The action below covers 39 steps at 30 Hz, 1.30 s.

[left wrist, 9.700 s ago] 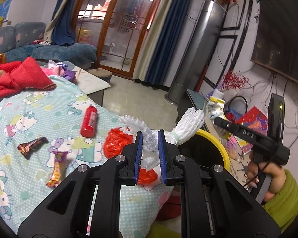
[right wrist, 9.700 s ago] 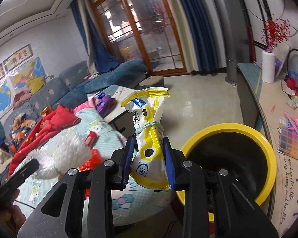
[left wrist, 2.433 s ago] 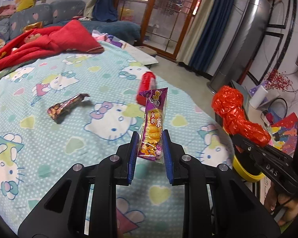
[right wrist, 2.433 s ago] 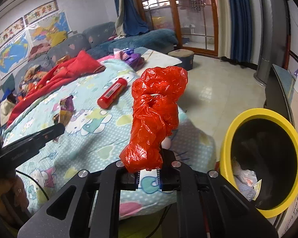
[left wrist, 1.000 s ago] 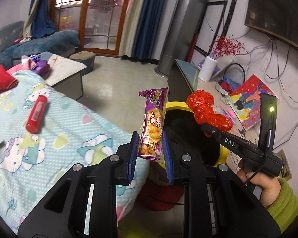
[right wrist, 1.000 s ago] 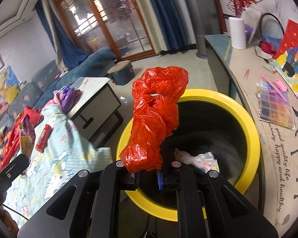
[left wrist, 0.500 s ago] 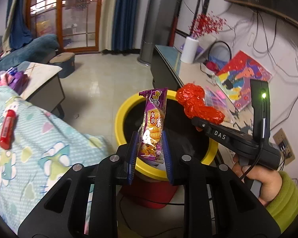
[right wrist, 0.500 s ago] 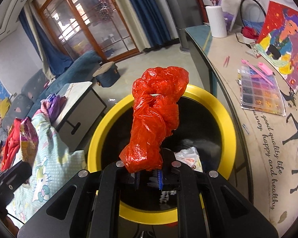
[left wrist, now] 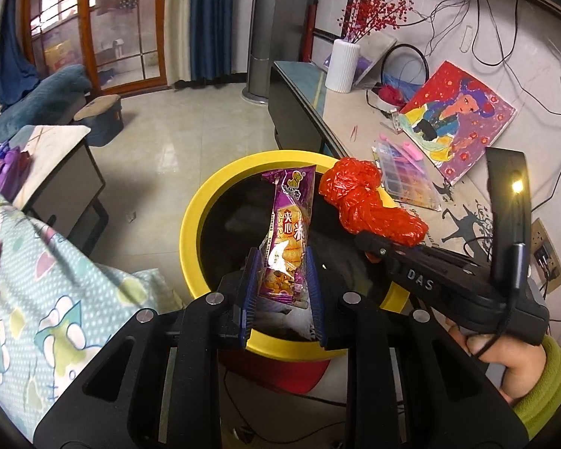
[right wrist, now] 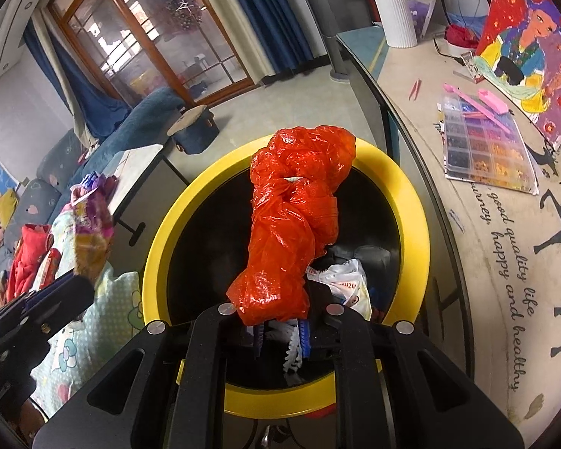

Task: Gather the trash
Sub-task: 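Carry the purple snack wrapper and red plastic bag over the yellow bin with both tools, then open both tools over the yellow bin to drop the wrapper and bag, then move both tools back to the bed toward the chocolate bar wrapper and red container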

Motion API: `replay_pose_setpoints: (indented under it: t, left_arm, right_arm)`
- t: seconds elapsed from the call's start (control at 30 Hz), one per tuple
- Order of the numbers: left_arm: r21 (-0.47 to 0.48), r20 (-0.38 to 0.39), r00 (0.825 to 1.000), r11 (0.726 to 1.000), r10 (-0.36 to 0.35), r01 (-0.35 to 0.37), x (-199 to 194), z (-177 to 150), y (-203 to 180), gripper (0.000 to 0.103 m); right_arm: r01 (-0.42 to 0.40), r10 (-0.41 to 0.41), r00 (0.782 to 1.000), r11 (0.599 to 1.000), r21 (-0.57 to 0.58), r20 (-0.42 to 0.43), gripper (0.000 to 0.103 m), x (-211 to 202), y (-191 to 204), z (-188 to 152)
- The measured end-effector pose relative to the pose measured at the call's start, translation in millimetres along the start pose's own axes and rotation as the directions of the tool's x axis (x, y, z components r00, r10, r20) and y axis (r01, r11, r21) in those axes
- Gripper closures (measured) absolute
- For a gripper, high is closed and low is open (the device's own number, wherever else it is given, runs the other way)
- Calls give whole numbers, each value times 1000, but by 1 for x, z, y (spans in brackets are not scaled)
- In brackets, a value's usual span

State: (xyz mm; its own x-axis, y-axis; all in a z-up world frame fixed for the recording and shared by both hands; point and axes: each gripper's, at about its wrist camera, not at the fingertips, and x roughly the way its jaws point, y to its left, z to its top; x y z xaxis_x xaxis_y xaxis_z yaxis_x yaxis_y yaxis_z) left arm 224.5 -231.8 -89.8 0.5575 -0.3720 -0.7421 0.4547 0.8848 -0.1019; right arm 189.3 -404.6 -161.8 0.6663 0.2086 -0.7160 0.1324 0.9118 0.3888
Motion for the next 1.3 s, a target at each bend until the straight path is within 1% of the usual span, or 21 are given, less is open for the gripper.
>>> replay_pose_setpoints:
  t: [0.13, 0.2, 0.27, 0.33, 0.4, 0.43, 0.47, 0.5, 0.53, 0.57, 0.6, 0.63, 0.7, 0.73, 0.8, 0.87, 0.97, 1.13, 1.3]
  left_arm:
    - [-12, -16, 1000, 1000, 4, -4, 9, 3, 4, 84]
    - [-18, -19, 1000, 1000, 4, -4, 11, 5, 6, 84]
    - [-18, -19, 1000, 1000, 3, -3, 13, 7, 5, 84]
    - [-13, -7, 1000, 1000, 10, -11, 13, 8, 4, 82]
    - [-12, 3, 1000, 1000, 15, -15, 11, 8, 4, 73]
    - [-16, 6, 1000, 1000, 15, -15, 11, 8, 4, 62]
    - [-23, 10, 1000, 1000, 13, -13, 10, 8, 6, 54]
    - [-28, 12, 1000, 999, 17, -16, 10, 8, 6, 51]
    - [-34, 13, 1000, 999, 24, -23, 9, 7, 8, 45]
    - [-41, 13, 1000, 999, 27, -27, 8, 7, 9, 35]
    - [-53, 16, 999, 998, 30, -29, 7, 6, 11, 29]
    - [-64, 22, 999, 997, 33, -32, 5, 6, 13, 20]
    - [-81, 38, 998, 996, 46, -43, -1, 4, 17, 15]
    - [-87, 47, 997, 994, 64, -60, -6, 2, 19, 12]
    - [-94, 63, 994, 992, 93, -87, -13, 0, 22, 11]
    - [-95, 79, 989, 989, 122, -115, -19, -2, 24, 11]
    - [-90, 106, 979, 982, 173, -164, -32, -7, 30, 11]
    - [-134, 144, 967, 972, 210, -191, -53, -12, 45, 11]
    - [-170, 183, 950, 960, 254, -224, -70, -16, 60, 11]
  right_arm:
    - [-6, 6, 1000, 1000, 8, 1, 84, -2, -1, 0]
    - [-5, 5, 1000, 1000, 10, 0, 81, -3, -1, 0]
    - [0, 0, 1000, 1000, 12, 6, 74, -4, -1, 0]
    - [0, 0, 1000, 1000, 14, 13, 73, -5, -3, 1]
    - [0, -1, 1000, 1000, 16, 23, 70, -8, -3, 2]
    - [3, -4, 1000, 1000, 19, 28, 68, -10, -3, 3]
    - [5, -5, 999, 1000, 21, 32, 66, -11, -4, 3]
    - [6, -7, 999, 1000, 24, 35, 65, -12, -5, 3]
    - [13, -14, 999, 1000, 27, 40, 61, -12, -6, 4]
    - [22, -23, 999, 999, 30, 44, 57, -13, -6, 4]
    - [28, -29, 998, 999, 32, 51, 56, -15, -6, 5]
    - [27, -29, 998, 999, 33, 56, 54, -17, -6, 5]
    - [25, -27, 998, 999, 34, 64, 50, -19, -5, 6]
    - [22, -24, 997, 999, 33, 70, 49, -20, -4, 7]
    - [13, -15, 997, 1000, 26, 82, 48, -24, 0, 8]
    - [3, -5, 996, 1000, 17, 90, 43, -26, 4, 8]
    - [-24, 25, 995, 1000, -7, 101, 41, -31, 18, 7]
    - [-67, 75, 991, 995, -70, 109, 40, -38, 45, 3]
    - [-88, 104, 987, 987, -134, 122, 40, -47, 71, -1]
